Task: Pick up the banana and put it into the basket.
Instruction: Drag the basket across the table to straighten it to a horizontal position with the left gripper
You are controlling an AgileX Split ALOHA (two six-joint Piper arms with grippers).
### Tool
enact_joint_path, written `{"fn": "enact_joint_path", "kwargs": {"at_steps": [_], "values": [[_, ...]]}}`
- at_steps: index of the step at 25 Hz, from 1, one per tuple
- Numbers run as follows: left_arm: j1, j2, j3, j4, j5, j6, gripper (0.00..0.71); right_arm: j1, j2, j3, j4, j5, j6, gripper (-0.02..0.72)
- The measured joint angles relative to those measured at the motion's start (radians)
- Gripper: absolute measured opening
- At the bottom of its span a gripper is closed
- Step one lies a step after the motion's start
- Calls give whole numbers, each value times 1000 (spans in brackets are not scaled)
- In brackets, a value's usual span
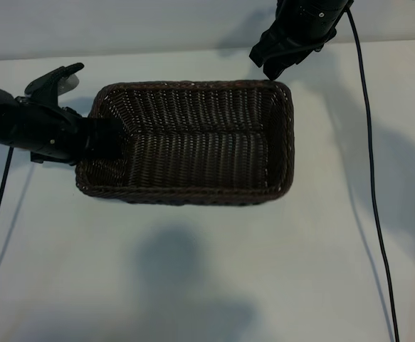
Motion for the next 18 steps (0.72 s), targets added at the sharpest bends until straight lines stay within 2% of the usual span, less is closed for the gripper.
{"fn": "enact_joint_path", "kwargs": {"at_steps": [6,18], "values": [[-5,52,-27,-12,-19,-23,171,0,0,0,0,0,0,502],[-14,59,-36,-21,-21,-32,180,0,0,0,0,0,0,502]]}}
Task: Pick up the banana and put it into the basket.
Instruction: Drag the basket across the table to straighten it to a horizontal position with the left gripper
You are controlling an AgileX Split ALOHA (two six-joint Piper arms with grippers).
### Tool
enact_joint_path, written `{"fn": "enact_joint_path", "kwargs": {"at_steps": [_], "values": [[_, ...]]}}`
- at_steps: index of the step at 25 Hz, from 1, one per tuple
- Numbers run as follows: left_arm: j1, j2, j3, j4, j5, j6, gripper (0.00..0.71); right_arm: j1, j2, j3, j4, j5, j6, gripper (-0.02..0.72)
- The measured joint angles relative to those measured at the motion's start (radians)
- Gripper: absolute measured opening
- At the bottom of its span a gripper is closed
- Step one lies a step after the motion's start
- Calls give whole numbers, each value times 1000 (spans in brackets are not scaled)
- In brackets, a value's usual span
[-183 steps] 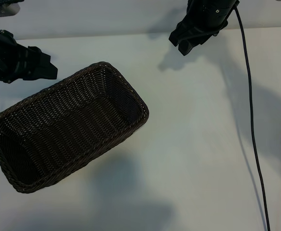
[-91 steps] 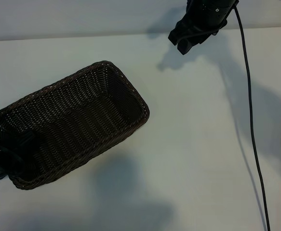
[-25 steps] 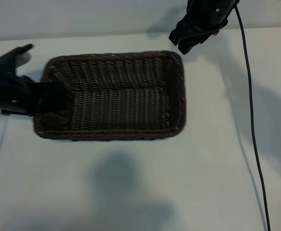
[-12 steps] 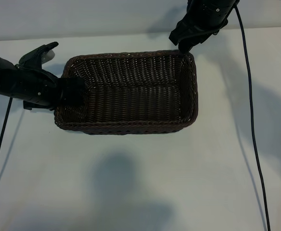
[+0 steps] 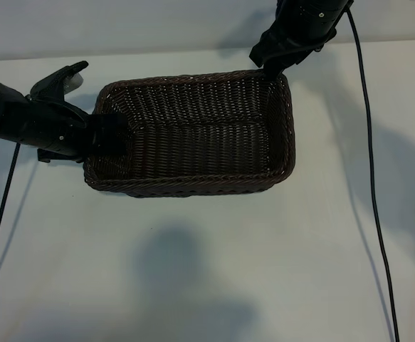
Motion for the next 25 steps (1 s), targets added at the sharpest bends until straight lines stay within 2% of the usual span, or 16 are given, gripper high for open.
{"fn": "enact_joint_path", "kwargs": {"at_steps": [2,6,8,19,25], "values": [[0,2,-9,-1,18,-6,249,0,0,0,0,0,0,502],[-1,7,-34,-2,59,-29,526,0,0,0,-1,0,0,502],[-1,7,-44,-4,73,-35,590,0,0,0,-1,0,0,502],[-1,-1,-51,14,122,-46,598,0,0,0,-1,0,-1,502],[-1,-92,-51,202,150,-196,597,0,0,0,-2,0,-1,502]]}}
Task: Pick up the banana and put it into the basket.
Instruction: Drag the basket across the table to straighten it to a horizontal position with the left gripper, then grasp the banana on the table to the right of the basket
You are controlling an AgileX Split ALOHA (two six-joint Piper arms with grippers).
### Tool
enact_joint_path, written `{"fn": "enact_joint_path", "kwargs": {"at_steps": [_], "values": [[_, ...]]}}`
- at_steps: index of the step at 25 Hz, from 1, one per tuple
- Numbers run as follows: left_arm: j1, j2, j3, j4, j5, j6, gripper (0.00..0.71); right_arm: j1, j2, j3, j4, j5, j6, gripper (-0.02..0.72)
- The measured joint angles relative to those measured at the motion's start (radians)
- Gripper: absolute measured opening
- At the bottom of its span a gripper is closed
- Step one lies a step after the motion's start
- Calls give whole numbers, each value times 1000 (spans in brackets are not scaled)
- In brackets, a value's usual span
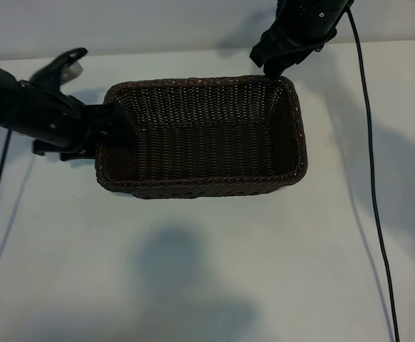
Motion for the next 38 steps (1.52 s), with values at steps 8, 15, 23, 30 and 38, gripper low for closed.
{"fn": "enact_joint_path", "kwargs": {"at_steps": [8,15,23,30,38], "values": [[0,-137,0,210,47,-151,596,0,0,0,-1,0,0,502],[0,-286,0,228,106,-156,594,0,0,0,-3,0,0,502],[0,-327,0,120,159,-76,594,-14,-66,-4,-140,1,52,520],[0,-327,0,78,159,-27,594,-112,-145,-7,-231,1,140,585],[0,-327,0,78,152,-7,594,-254,-294,139,-220,-1,179,589]]}}
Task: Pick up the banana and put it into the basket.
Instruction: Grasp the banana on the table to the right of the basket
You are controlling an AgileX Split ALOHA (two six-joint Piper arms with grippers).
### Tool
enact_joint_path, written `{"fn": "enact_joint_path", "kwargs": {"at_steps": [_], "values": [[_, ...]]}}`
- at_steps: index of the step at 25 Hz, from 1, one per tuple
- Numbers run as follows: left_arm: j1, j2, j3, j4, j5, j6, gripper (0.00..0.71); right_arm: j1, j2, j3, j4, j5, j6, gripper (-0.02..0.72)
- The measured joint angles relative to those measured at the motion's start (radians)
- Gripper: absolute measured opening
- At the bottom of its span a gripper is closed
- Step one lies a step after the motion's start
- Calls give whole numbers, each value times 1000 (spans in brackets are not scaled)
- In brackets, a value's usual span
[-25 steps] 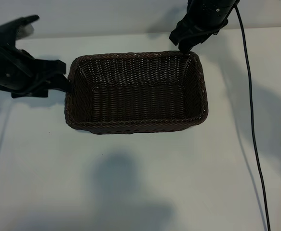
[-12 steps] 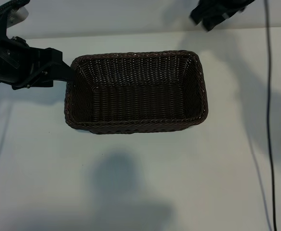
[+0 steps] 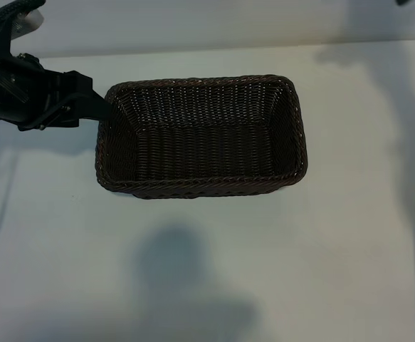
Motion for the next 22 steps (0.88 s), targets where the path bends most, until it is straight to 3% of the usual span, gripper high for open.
{"fn": "enact_joint_path", "kwargs": {"at_steps": [11,18,22], "values": [[0,0,0,0,-8,2,594,-124,-69,382,5,-12,-12,589],[0,0,0,3,-10,6,594,-241,-69,544,11,-160,-9,589],[0,0,0,3,-11,6,594,-283,-69,579,48,-210,-22,589]]}}
